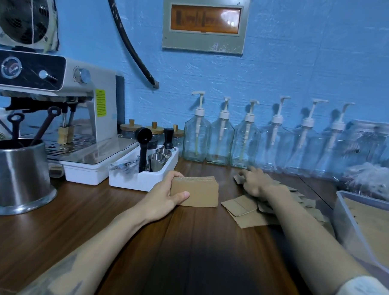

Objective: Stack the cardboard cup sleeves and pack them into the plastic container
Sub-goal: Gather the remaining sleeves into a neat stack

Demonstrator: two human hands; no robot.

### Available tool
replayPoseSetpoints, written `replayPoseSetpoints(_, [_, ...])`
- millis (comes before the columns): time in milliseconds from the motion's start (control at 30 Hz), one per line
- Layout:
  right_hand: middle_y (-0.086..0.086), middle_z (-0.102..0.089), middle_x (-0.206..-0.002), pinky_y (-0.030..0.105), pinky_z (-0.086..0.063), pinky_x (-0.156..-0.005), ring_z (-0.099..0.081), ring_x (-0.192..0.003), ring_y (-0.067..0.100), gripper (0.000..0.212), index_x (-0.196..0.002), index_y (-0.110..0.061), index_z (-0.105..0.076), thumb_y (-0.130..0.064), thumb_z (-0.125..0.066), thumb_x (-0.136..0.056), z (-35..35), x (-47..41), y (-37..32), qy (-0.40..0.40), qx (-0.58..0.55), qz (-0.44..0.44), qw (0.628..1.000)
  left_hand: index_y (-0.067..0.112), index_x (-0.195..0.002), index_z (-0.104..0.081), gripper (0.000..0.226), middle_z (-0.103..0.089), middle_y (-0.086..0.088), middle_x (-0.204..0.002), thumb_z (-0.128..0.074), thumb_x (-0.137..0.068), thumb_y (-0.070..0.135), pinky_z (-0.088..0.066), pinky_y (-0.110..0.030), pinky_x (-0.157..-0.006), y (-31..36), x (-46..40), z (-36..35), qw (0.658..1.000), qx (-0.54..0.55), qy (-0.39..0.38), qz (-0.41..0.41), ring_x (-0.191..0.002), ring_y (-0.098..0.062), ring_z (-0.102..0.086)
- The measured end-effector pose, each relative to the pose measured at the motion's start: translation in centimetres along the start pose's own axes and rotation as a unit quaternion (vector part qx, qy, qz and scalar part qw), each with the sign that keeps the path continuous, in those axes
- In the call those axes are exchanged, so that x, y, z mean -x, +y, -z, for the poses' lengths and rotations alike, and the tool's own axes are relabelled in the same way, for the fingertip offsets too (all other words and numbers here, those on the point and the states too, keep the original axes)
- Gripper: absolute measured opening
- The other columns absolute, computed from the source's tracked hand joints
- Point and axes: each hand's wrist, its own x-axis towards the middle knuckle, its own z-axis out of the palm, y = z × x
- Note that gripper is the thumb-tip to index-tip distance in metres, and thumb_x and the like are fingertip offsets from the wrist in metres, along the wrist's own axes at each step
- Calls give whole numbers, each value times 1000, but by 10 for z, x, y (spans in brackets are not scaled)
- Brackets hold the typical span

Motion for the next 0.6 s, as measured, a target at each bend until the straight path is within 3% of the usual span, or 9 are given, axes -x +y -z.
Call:
replayPoseSetpoints(100, [9,-33,-155,48,-27,-111,-28,-141,32,56,-149,-26,-33,-16,-35,-94,-3,0,5,-10,23,-4,1000,41,-111,-43,29,-61,11,-109,-65,-93,36,-50,-28,-87,-3,-1,1,1000,-9,2,0,-101,-7,-61])
replayPoseSetpoints(267, [11,-34,-154,48,-22,-112,-24,-141,33,54,-148,-16,-33,-21,-34,-94,-3,6,-2,1,71,-3,998,41,-109,-44,29,-62,6,-109,-66,-91,36,-51,-38,-93,-5,-4,0,1000,-14,6,2,-102,-13,-61])
replayPoseSetpoints(400, [14,-37,-145,48,-24,-107,-27,-134,35,54,-145,-20,-36,-35,-46,-94,-4,8,-12,30,62,6,998,39,-109,-45,29,-62,10,-109,-67,-91,35,-51,-37,-94,-5,-4,0,1000,-15,7,-1,-102,-8,-60])
replayPoseSetpoints(500, [13,-37,-135,49,-30,-107,-35,-129,35,60,-138,-20,-46,-42,-66,-86,-1,11,-19,64,3,24,998,40,-109,-44,30,-63,8,-111,-67,-92,35,-51,-38,-95,-4,-3,1,1000,-15,5,1,-103,-11,-61])
replayPoseSetpoints(600, [9,-49,-128,48,-43,-104,-55,-114,31,49,-126,-19,-56,-24,-77,-82,12,18,-29,62,-132,46,988,44,-110,-44,32,-62,9,-112,-68,-91,34,-51,-36,-94,-3,-2,2,1000,-15,4,-5,-103,-10,-61])
